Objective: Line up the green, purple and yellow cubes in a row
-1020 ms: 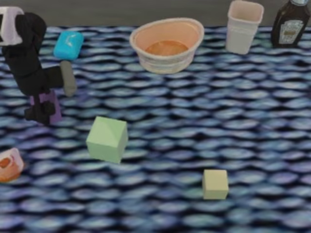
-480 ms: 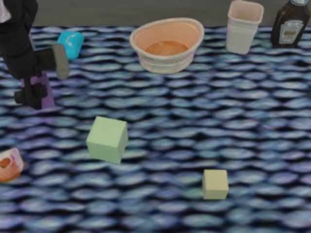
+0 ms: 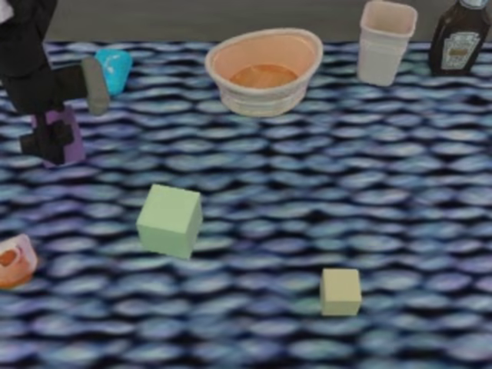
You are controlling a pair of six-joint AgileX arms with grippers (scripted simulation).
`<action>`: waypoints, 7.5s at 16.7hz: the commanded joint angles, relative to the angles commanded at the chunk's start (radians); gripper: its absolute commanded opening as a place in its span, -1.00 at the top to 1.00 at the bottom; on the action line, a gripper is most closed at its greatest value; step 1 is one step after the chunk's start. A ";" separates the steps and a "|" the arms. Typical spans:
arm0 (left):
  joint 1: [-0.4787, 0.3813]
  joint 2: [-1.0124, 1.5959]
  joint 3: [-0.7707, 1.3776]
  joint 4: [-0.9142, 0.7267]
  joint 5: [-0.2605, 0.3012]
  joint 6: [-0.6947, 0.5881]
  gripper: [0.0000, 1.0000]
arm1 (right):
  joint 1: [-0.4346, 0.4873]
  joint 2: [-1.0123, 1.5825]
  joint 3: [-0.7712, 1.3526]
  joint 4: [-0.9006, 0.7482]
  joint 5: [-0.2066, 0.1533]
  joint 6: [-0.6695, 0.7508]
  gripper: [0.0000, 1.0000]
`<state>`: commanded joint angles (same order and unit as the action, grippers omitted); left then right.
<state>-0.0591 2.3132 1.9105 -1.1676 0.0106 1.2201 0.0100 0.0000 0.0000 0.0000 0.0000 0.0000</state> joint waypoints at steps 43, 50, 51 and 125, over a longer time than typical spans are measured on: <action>-0.802 -0.122 -0.409 0.291 -0.004 -0.504 -0.51 | 0.000 0.000 0.000 0.000 0.000 0.000 -1.00; -0.802 -0.122 -0.409 0.291 -0.004 -0.504 -1.00 | 0.000 0.000 0.000 0.000 0.000 0.000 -1.00; -0.802 -0.122 -0.409 0.291 -0.004 -0.504 -1.00 | 0.000 0.000 0.000 0.000 0.000 0.000 -1.00; -0.382 -0.101 -0.479 0.378 -0.007 -1.417 1.00 | 0.000 0.000 0.000 0.000 0.000 0.000 -1.00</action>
<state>-0.4408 2.2125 1.4316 -0.7899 0.0032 -0.1974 0.0100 0.0000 0.0000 0.0000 0.0000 0.0000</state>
